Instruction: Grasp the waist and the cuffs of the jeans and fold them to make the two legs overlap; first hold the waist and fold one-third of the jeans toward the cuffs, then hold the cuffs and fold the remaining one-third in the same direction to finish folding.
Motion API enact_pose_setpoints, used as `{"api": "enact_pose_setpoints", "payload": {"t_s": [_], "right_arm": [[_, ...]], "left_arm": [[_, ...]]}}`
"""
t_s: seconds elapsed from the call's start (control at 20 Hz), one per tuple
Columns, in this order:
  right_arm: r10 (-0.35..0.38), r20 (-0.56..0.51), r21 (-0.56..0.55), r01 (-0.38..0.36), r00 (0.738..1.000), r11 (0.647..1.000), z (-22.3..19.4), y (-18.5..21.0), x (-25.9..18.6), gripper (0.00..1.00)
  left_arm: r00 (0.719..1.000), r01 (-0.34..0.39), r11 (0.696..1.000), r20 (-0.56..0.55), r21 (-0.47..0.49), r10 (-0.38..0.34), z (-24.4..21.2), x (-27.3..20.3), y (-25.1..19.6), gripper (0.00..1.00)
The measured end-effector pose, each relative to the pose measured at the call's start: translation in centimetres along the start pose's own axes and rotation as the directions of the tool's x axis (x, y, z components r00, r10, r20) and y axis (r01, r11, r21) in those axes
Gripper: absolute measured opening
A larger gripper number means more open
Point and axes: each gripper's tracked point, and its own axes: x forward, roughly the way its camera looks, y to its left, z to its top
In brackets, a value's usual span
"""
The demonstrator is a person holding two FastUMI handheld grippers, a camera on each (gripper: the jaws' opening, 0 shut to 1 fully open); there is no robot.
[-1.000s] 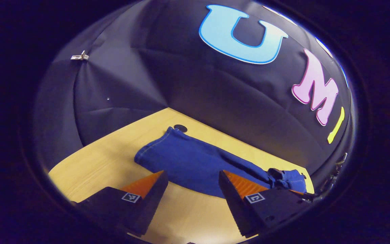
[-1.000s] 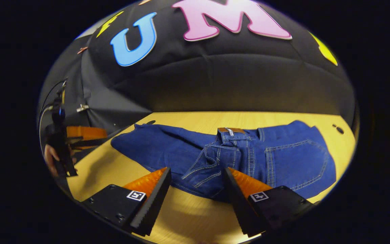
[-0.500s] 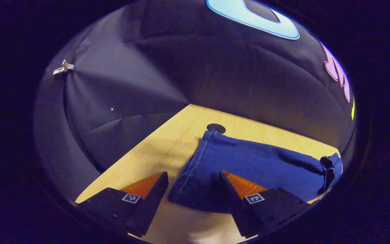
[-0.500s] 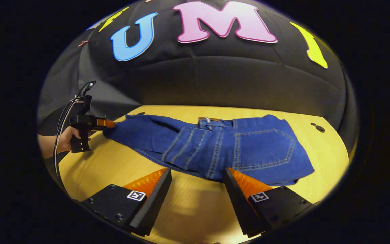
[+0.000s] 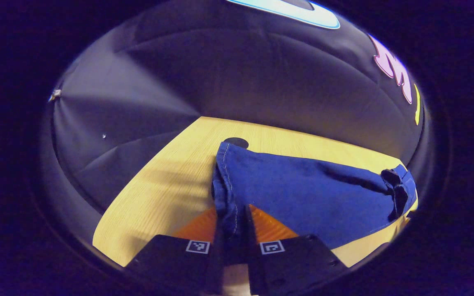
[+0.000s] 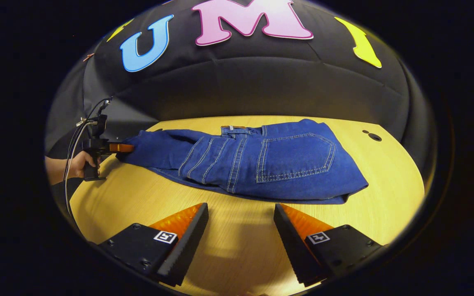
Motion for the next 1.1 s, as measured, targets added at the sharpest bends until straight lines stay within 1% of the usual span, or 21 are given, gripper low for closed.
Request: {"api": "enact_pose_setpoints", "payload": {"t_s": [0.05,0.1,0.15,0.2,0.3,0.35,0.4,0.5,0.6,0.65,0.8,0.9,1.0,1.05,1.1], "right_arm": [[0.002,0.0,-0.004,-0.002,1.0,1.0,-0.1,0.2,0.0,0.98],[0.006,-0.002,-0.002,-0.006,1.0,1.0,-0.2,0.4,-0.1,0.98],[0.009,-0.004,0.001,-0.009,1.0,1.0,-0.1,0.5,-0.1,0.98],[0.007,-0.003,0.003,-0.007,1.0,1.0,0.0,0.4,-0.1,0.98],[-0.001,0.01,0.005,0.001,1.0,1.0,0.7,-0.2,-0.3,0.98],[-0.008,0.019,0.005,0.008,1.0,1.0,1.2,-0.5,-0.5,0.98],[-0.018,0.029,0.002,0.018,0.999,1.0,1.6,-1.1,-0.7,0.98],[-0.045,0.046,-0.008,0.046,0.998,0.999,2.7,-2.6,-1.5,0.98],[-0.075,0.061,0.002,0.075,0.995,0.997,3.6,-4.4,-2.1,0.98],[-0.092,0.067,0.012,0.092,0.994,0.996,3.9,-5.3,-2.5,0.98],[-0.14,0.074,0.031,0.138,0.987,0.99,4.6,-7.9,-3.9,0.98],[-0.168,0.079,0.033,0.165,0.983,0.986,5.0,-9.6,-4.9,0.98],[-0.187,0.086,0.044,0.184,0.979,0.982,5.3,-11.0,-5.8,0.98],[-0.195,0.089,0.055,0.191,0.977,0.98,5.5,-11.6,-6.3,0.98],[-0.205,0.093,0.069,0.199,0.974,0.978,5.5,-12.3,-7.0,0.98]], "left_arm": [[1.0,0.006,1.0,0.006,-0.012,-0.006,0.0,0.0,-0.1,0.22],[1.0,0.004,0.999,0.019,-0.033,-0.003,0.5,-0.3,-0.2,0.18],[1.0,-0.002,0.999,0.024,-0.052,0.003,0.4,-0.3,-0.2,0.09],[1.0,-0.004,0.998,0.025,-0.068,0.006,0.4,-0.3,-0.3,0.07],[1.0,-0.008,0.997,0.021,-0.082,0.01,0.7,-0.6,-0.4,0.06],[0.999,-0.003,0.996,0.037,-0.088,0.007,1.4,-1.1,-0.7,0.06],[0.998,-0.003,0.996,0.064,-0.092,0.009,2.7,-2.0,-1.0,0.06],[0.992,0.03,0.995,0.125,-0.093,-0.019,5.8,-4.8,-3.3,0.06],[0.985,0.072,0.995,0.16,-0.069,-0.06,8.5,-7.7,-7.0,0.06],[0.982,0.085,0.995,0.17,-0.042,-0.077,9.3,-8.5,-8.8,0.06],[0.982,0.095,0.995,0.162,-0.001,-0.094,11.0,-10.8,-14.2,0.06],[0.983,0.114,0.994,0.148,-0.005,-0.111,11.8,-11.8,-18.4,0.06],[0.977,0.168,0.985,0.138,-0.048,-0.16,12.3,-13.0,-23.9,0.06],[0.973,0.197,0.979,0.136,-0.049,-0.189,12.4,-13.4,-26.6,0.06],[0.966,0.224,0.974,0.139,-0.024,-0.219,12.7,-13.9,-29.6,0.06]]}}
